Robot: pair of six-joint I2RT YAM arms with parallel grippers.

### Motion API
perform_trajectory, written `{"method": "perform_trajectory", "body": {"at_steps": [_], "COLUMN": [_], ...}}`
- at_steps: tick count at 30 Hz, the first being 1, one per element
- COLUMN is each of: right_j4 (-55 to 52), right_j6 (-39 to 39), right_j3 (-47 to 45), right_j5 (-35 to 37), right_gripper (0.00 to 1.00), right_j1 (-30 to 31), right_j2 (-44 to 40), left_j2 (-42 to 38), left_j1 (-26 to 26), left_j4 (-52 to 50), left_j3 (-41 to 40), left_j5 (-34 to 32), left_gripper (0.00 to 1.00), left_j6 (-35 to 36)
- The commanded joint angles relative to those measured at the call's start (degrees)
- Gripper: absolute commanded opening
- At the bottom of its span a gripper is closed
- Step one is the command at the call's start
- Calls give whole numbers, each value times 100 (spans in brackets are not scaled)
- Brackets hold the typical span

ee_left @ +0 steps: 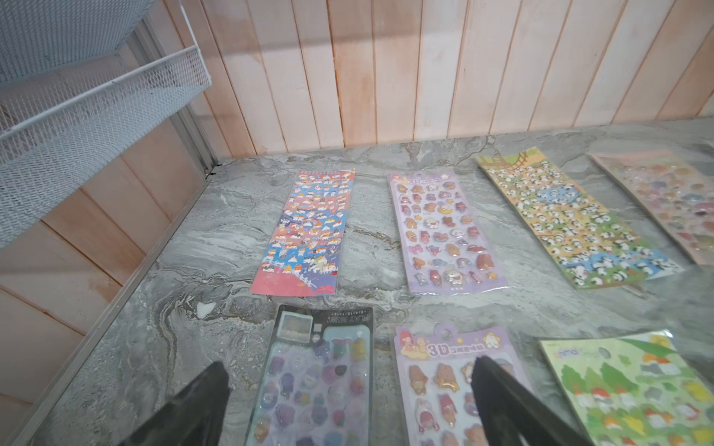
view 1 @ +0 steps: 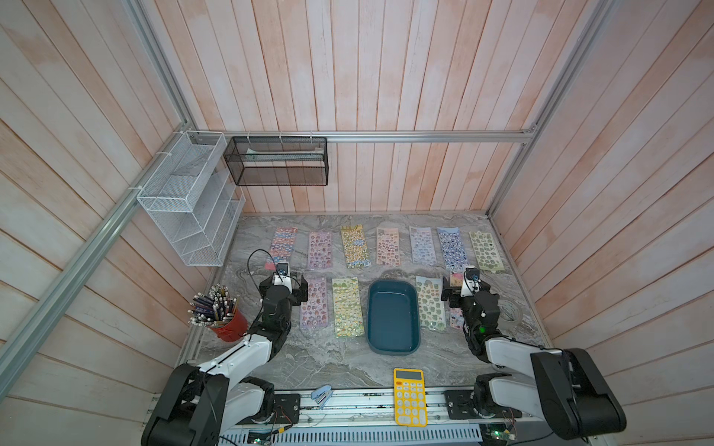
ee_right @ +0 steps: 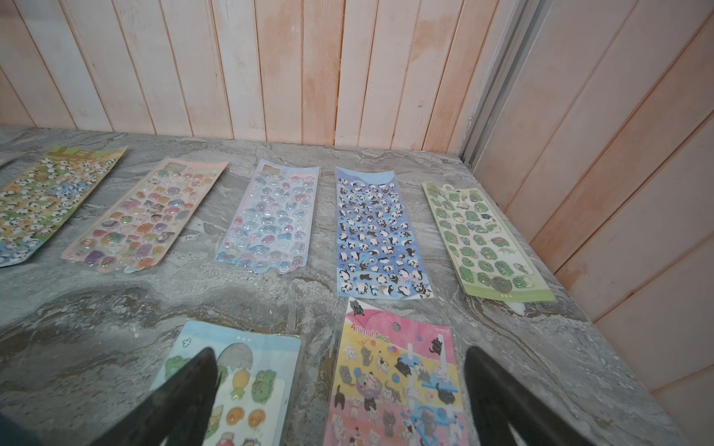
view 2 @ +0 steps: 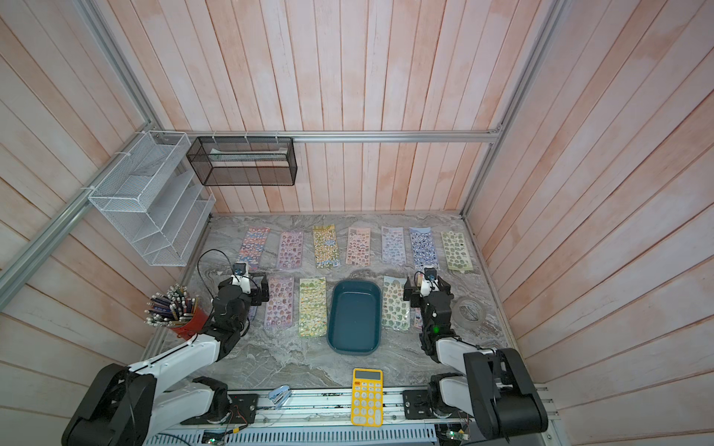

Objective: Take the stickers out of the storage box
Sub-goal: Reset both arms

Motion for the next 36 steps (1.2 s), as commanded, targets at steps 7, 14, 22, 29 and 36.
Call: {"method": "perform_trajectory", "body": {"at_steps": [7,14,22,29,36], "right_j4": [2790,2169,1879,1861,1762], "right_j6": [16,48,227,228,277], "right_j3": [-178,120,314,327,388], "right_j5": [-157,-856,-795,-771,-949], "right_gripper": [99,99,99,99,99], "right_j1": [-276,-517,-625,-634,-731], "right_j2": [1477,1435,1481,1477,1502], "left_j2": [545,1562,2061,2031,2029], "left_j1": [788,1321,1582,1663,1663], "left_j4": [2104,3241,3006,2922,2915], "left_j3": [-360,-314,44,78,87], "left_j5": [1218,1968,2129,2232,2232], "left_gripper": [100,100,100,100,100], "left_j6": [282,239,-33,-100,-95]}}
